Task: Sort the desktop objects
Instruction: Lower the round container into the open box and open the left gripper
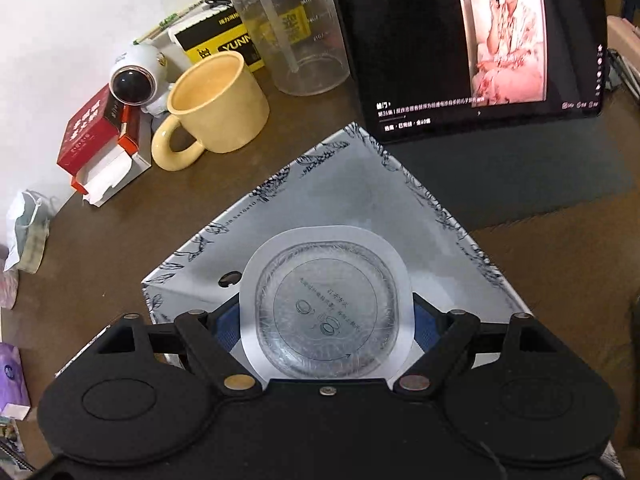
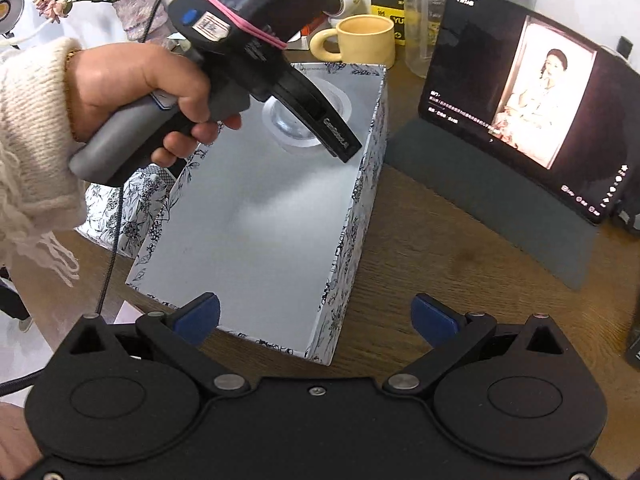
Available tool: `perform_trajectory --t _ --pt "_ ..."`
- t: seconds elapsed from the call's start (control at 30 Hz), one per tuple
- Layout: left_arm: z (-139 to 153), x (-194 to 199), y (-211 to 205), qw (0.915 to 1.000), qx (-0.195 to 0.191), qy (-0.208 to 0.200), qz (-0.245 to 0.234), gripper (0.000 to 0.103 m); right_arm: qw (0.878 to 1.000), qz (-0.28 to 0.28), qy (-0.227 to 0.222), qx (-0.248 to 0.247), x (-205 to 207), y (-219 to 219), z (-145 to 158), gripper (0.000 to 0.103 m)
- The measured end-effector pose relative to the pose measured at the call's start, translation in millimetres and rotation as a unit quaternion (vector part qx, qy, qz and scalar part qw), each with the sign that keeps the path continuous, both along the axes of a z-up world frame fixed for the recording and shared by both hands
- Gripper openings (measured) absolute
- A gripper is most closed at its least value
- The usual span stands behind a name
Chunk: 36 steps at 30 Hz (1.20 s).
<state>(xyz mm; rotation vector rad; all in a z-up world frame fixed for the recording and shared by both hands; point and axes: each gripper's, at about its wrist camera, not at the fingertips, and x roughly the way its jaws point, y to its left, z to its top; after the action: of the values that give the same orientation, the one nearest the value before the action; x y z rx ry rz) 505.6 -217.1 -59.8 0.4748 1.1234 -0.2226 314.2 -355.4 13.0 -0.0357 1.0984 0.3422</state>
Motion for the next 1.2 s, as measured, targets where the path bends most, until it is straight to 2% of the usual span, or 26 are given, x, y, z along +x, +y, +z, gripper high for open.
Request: perform_trajectory --t 0.53,1.2 --pt "-28.9 14.4 0.6 1.0000 0.003 0.004 0.008 0.080 0.999 0.013 0.031 0.030 11.4 1.9 -22.4 0.103" --pt "-41.8 22.0 4.7 0.9998 0.005 0.011 0.013 0.080 0.996 0.023 0.054 0.060 18.3 9.6 -35.9 0.103"
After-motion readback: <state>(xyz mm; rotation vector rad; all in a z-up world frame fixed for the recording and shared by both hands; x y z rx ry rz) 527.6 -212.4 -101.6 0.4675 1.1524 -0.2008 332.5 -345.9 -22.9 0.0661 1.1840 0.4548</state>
